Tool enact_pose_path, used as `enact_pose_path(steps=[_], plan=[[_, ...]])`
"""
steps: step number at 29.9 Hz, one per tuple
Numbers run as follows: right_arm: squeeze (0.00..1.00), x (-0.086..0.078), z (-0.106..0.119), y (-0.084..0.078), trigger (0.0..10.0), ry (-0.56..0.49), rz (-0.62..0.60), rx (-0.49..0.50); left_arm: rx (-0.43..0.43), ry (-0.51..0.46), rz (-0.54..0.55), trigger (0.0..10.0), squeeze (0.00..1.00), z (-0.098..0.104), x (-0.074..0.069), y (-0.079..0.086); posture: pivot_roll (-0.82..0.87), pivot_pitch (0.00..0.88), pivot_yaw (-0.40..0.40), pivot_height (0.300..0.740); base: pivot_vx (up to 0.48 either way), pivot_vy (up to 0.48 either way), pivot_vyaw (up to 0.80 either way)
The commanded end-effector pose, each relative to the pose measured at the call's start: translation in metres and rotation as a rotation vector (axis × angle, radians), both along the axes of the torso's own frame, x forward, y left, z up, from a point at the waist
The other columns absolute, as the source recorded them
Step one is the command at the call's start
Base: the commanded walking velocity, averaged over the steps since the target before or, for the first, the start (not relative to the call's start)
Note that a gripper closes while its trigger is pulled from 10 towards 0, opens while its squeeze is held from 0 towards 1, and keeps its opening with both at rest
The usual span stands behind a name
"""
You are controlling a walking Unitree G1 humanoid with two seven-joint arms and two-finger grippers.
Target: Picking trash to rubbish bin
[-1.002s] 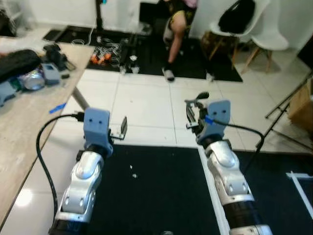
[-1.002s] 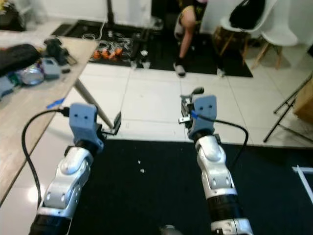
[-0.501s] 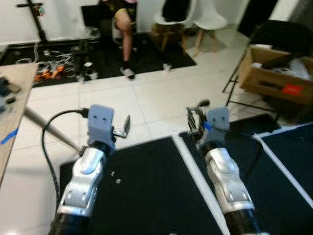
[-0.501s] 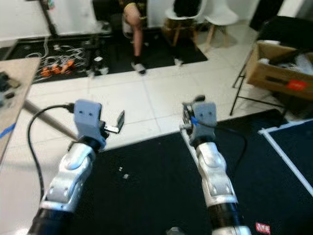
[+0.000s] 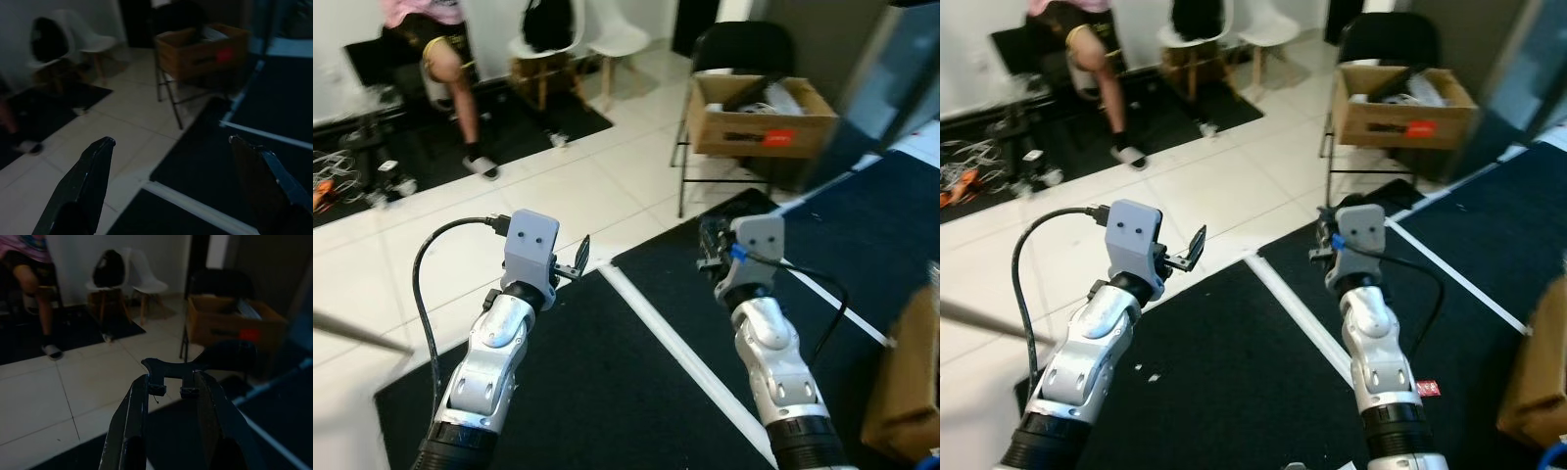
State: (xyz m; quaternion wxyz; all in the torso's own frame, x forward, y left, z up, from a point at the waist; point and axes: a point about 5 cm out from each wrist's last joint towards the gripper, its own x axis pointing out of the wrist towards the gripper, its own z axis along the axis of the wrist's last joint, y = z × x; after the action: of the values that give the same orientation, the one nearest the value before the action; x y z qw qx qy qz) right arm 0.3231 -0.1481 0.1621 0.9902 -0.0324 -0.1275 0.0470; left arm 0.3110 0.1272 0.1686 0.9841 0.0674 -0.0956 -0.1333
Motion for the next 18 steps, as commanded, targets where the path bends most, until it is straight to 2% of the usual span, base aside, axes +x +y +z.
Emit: enact_pose_path(steps=[1,3,4,5,6,7,15,18], plan=[[0.0,-0.003,-0.008,0.0,10.0,0.022,-0.009,0.009,0.023,0.023,0.002,10.0,0.0,-0.006,-0.001,0.004,0.04,0.127,0.078,0.74,0.0,0.0,-0.8],[0.0,-0.004,-0.008,0.0,10.0,0.023,-0.01,0.01,0.007,0.029,0.007,10.0,0.0,-0.006,-0.001,0.005,0.04,0.127,0.077,0.74,0.0,0.0,-0.8],[0.0,-0.005,-0.01,0.001,10.0,0.029,-0.01,0.015,-0.043,0.045,0.028,10.0,0.0,-0.008,-0.001,0.007,0.03,0.129,0.073,0.74,0.0,0.0,-0.8],[0.0,-0.005,-0.01,0.001,10.0,0.029,-0.01,0.015,-0.043,0.045,0.028,10.0,0.0,-0.008,-0.001,0.007,0.03,0.129,0.073,0.74,0.0,0.0,-0.8],[0.0,-0.006,-0.013,-0.001,10.0,0.046,-0.011,0.031,-0.099,0.064,0.051,10.0,0.0,-0.01,-0.002,0.01,0.04,0.133,0.069,0.74,0.0,0.0,-0.8],[0.0,-0.005,-0.014,-0.002,10.0,0.051,-0.012,0.034,-0.109,0.069,0.059,10.0,0.0,-0.011,-0.003,0.01,0.04,0.133,0.069,0.74,0.0,0.0,-0.8],[0.0,-0.002,-0.014,-0.006,10.0,0.06,-0.012,0.033,-0.13,0.089,0.071,10.0,0.0,-0.016,-0.006,0.009,0.04,0.135,0.055,0.74,0.0,0.0,-0.8],[0.0,-0.001,-0.018,-0.008,10.0,0.092,-0.024,0.032,-0.126,0.083,0.076,10.0,0.0,-0.016,-0.008,0.01,0.04,0.137,0.05,0.74,0.0,0.0,0.0]])
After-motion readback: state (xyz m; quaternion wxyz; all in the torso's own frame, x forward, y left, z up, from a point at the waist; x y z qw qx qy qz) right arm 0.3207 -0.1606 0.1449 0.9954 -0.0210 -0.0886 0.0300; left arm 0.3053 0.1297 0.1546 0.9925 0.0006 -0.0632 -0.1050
